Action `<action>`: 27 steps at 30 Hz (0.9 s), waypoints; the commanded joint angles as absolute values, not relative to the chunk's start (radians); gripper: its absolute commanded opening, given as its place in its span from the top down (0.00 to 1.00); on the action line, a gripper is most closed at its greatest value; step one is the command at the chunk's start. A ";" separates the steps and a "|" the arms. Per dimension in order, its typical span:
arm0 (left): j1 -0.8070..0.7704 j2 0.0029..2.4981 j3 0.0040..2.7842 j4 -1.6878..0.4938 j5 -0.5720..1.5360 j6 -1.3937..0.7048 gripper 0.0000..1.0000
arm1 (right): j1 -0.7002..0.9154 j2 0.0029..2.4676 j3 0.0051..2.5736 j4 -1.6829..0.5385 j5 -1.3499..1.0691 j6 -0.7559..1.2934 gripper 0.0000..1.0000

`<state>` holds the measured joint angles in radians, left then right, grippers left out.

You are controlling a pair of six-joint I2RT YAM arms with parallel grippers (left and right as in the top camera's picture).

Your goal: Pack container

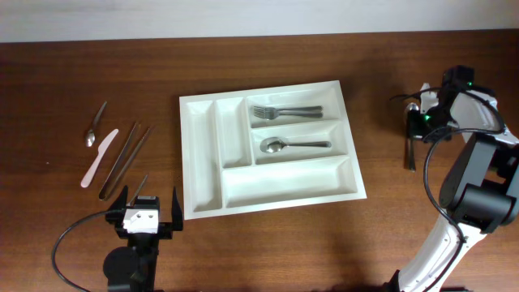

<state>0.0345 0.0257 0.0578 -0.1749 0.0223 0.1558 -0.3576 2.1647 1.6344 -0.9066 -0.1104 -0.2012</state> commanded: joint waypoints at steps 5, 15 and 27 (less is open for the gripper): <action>0.031 0.017 0.049 -0.172 0.026 0.144 0.01 | -0.356 2.151 1.740 -0.949 -0.128 -0.191 0.96; 0.031 0.017 0.049 -0.172 0.026 0.144 0.01 | -0.242 2.148 1.753 -0.970 -0.130 -0.217 0.96; 0.031 0.017 0.049 -0.172 0.026 0.144 0.01 | -0.037 2.102 1.905 -1.065 -0.119 -0.278 0.96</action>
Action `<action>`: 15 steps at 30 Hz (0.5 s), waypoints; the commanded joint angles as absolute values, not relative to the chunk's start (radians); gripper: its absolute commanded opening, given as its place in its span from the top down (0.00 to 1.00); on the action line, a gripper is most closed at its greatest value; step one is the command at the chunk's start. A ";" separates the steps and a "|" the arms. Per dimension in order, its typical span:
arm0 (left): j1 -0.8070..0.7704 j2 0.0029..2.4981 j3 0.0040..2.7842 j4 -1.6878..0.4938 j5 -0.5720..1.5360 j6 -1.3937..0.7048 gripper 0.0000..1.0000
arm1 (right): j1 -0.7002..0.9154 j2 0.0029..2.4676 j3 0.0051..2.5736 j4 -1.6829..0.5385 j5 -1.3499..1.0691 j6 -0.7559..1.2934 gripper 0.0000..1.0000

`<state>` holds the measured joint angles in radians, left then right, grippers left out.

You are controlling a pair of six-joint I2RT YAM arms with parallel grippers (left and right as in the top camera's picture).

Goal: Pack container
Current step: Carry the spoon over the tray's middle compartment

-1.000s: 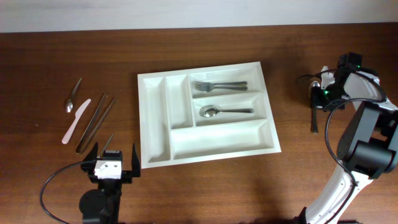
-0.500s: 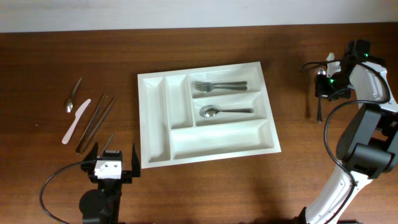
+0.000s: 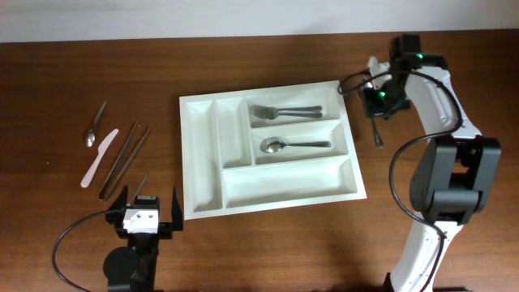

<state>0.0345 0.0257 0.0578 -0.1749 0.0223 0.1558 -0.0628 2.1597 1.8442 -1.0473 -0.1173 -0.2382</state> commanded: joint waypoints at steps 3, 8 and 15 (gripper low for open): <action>0.031 0.017 0.049 -0.172 0.026 0.144 0.01 | -0.009 2.097 1.942 -1.089 -0.100 -0.292 0.96; 0.031 0.017 0.049 -0.172 0.026 0.144 0.01 | 0.032 2.095 1.972 -1.163 -0.121 -0.381 0.96; 0.031 0.017 0.049 -0.172 0.026 0.144 0.01 | 0.100 2.095 1.971 -1.247 -0.191 -0.541 0.96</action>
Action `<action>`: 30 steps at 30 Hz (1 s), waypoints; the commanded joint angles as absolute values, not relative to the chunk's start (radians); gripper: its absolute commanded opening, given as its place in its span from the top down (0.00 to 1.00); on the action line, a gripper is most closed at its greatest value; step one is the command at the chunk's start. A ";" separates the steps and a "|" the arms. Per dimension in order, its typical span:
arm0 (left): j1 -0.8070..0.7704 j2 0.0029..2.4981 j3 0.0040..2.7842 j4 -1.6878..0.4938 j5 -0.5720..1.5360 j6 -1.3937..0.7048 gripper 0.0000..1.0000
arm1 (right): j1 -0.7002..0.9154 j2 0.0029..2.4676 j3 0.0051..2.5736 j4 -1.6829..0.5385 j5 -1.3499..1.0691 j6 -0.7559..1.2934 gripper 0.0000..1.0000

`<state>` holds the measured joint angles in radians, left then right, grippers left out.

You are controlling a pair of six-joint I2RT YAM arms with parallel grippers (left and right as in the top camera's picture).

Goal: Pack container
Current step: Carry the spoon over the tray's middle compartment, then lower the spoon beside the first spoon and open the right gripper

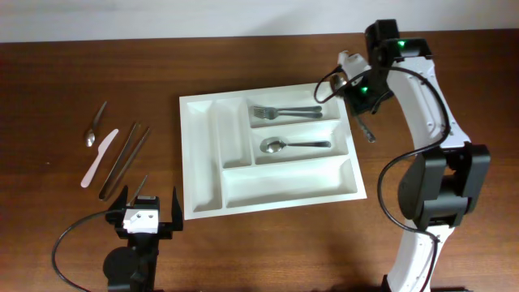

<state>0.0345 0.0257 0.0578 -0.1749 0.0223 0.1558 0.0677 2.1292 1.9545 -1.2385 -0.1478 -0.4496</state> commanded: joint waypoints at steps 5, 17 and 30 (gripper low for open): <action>0.031 0.017 0.049 -0.172 0.026 0.144 0.01 | 0.158 2.095 1.971 -1.284 -0.209 -0.648 0.96; 0.031 0.017 0.049 -0.172 0.026 0.144 0.01 | 0.257 2.095 1.971 -1.357 -0.316 -0.976 0.96; 0.031 0.017 0.049 -0.172 0.026 0.144 0.01 | 0.263 2.135 1.963 -1.358 -0.520 -1.256 0.96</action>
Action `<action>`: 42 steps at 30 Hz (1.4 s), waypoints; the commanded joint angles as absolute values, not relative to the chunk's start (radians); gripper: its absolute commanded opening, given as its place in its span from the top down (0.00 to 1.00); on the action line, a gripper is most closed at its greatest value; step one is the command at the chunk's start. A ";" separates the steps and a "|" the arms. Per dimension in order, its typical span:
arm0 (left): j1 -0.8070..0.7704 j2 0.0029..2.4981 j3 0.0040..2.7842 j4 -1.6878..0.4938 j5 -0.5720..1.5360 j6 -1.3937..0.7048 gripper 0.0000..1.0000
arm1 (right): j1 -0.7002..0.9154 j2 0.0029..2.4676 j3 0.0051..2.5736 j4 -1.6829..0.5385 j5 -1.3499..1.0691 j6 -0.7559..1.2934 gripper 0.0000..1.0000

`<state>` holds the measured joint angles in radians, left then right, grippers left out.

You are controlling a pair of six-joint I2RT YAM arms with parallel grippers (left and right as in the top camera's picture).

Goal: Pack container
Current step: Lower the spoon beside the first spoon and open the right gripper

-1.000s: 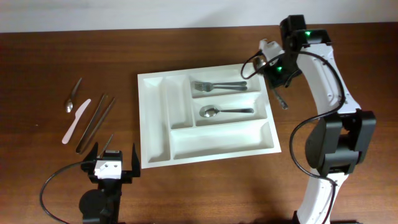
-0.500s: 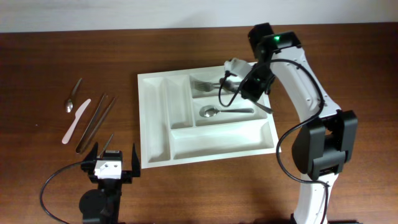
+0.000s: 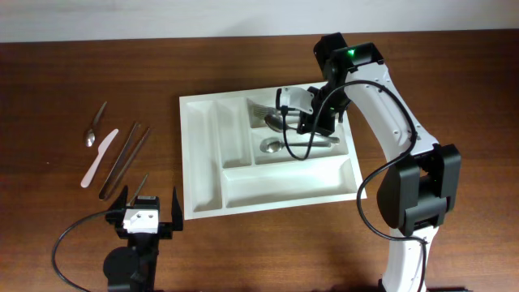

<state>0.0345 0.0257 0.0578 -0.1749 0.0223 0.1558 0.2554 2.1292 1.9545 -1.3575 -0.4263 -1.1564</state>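
The white cutlery tray [image 3: 284, 183] lies mid-table. Its upper right compartment holds forks [image 3: 259, 106], and the one below it holds a spoon [image 3: 272, 146]. My right gripper [image 3: 306, 123] hangs over these two compartments, shut on another spoon [image 3: 276, 122]. That spoon's bowl points left, above the divider between them. Whether it touches the tray cannot be told. My left gripper [image 3: 148, 204] stands open near the front left edge, holding nothing.
Left of the tray lie a small spoon [image 3: 92, 130], a white knife [image 3: 99, 158], a pair of long chopsticks [image 3: 126, 158] and a thin utensil [image 3: 139, 186] just ahead of the left gripper. The right arm arcs over the tray's right edge.
My right gripper has moved left with its spoon, from just outside the tray's right edge to above the fork and spoon compartments. The left arm has not moved.
My right gripper was at the far right of the table, on a utensil there. It then held the utensil closer to the tray, then at the tray's right edge. Now it holds it over the compartments. The left arm stayed still throughout.
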 commanded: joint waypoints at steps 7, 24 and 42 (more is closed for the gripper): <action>0.031 0.017 0.049 -0.172 0.026 0.144 0.01 | 0.267 2.180 1.927 -1.346 -0.588 -1.332 0.96; 0.031 0.017 0.049 -0.172 0.026 0.144 0.01 | 0.268 2.284 1.922 -1.312 -0.594 -1.331 0.96; 0.031 0.017 0.049 -0.172 0.026 0.144 0.01 | 0.268 2.284 1.922 -1.297 -0.594 -1.327 0.69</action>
